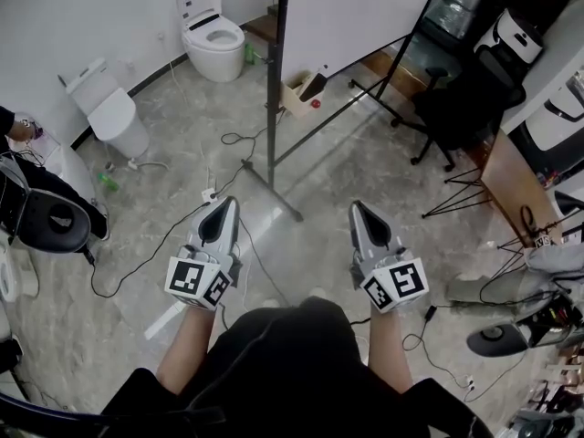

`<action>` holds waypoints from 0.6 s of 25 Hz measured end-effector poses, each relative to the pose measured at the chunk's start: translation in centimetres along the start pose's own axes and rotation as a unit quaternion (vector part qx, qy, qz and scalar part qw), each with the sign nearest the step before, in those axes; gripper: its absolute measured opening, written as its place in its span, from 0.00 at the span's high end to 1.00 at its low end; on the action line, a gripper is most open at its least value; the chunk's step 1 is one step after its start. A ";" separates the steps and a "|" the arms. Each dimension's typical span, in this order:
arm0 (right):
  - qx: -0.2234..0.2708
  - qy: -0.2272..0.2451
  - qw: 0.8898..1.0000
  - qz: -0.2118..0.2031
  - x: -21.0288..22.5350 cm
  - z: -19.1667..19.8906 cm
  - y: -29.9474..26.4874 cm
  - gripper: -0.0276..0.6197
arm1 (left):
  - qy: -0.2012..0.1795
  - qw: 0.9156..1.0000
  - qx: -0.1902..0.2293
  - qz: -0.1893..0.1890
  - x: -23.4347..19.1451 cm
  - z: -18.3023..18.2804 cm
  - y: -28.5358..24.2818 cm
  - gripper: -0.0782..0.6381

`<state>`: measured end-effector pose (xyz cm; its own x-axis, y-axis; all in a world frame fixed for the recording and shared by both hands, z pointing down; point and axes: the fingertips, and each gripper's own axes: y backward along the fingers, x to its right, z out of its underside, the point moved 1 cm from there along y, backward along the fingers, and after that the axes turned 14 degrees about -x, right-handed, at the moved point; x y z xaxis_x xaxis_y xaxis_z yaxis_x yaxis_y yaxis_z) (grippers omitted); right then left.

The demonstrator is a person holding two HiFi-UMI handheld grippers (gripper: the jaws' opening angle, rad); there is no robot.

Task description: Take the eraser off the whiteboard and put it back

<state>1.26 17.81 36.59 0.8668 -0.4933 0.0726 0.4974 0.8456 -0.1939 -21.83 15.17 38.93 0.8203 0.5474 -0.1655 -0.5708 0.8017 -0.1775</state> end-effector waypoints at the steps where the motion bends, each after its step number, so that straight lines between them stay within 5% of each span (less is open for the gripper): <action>1: -0.001 0.000 1.000 0.000 -0.1 0.0 -0.1 0.95 | -0.003 1.000 -0.001 0.001 -0.1 0.1 0.0 0.88; 15: -0.001 -0.001 1.000 -0.018 2.6 -0.5 -2.4 0.95 | -0.001 1.000 -0.014 -0.012 -0.6 0.1 -2.7 0.88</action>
<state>2.28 14.38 36.76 0.8489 -0.5223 0.0811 0.5274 0.8272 -0.1939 -20.80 12.71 39.60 0.8336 0.5290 -0.1590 -0.5521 0.8071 -0.2092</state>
